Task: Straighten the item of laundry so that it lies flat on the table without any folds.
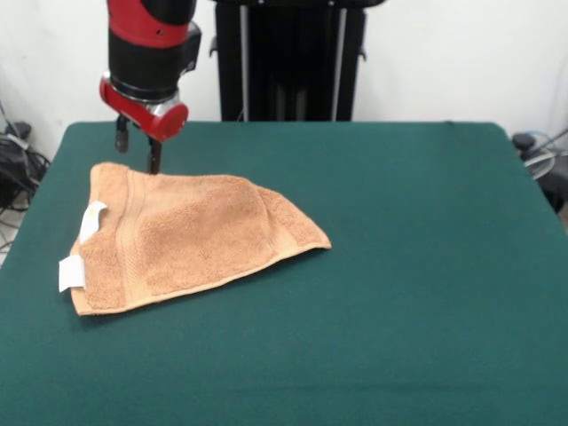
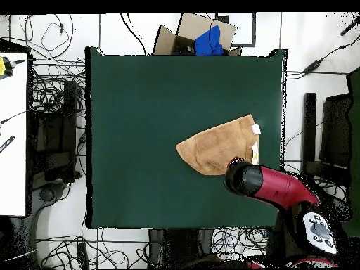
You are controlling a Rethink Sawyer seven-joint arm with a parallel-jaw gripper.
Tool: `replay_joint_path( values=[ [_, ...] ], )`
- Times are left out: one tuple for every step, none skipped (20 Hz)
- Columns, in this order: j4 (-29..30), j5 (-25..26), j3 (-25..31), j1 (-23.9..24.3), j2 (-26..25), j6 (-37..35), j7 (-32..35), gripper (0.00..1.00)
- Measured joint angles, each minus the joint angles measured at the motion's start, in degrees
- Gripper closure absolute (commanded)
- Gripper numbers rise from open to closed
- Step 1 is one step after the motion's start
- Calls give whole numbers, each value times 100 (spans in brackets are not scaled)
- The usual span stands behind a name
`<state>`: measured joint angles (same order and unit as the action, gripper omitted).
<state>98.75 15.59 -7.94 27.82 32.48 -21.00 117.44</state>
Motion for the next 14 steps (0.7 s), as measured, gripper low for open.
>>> replay_joint_path(
  values=[
    [2, -13, -1, -1, 0, 0, 0, 0],
    [7, -38, -1, -1, 0, 0, 0, 0],
    [13, -67, -1, -1, 0, 0, 0, 0],
    [26, -101, -2, -1, 0, 0, 0, 0],
    [33, -115, -1, -1, 0, 0, 0, 0],
    [54, -137, -2, -4, 1, 0, 0, 0],
    [75, -159, -2, -6, 2, 0, 0, 0],
    [113, -185, -6, -14, 6, 0, 0, 0],
    [133, -197, -6, -18, 8, 0, 0, 0],
    [176, -231, -5, -30, 9, 0, 0, 0],
    [214, -268, -5, -41, 11, 1, 0, 0],
    [236, -288, -5, -46, 12, 1, 0, 0],
    [295, -329, -4, -56, 15, 5, 0, 0],
    [322, -346, -4, -57, 16, 11, 0, 0]
  ],
)
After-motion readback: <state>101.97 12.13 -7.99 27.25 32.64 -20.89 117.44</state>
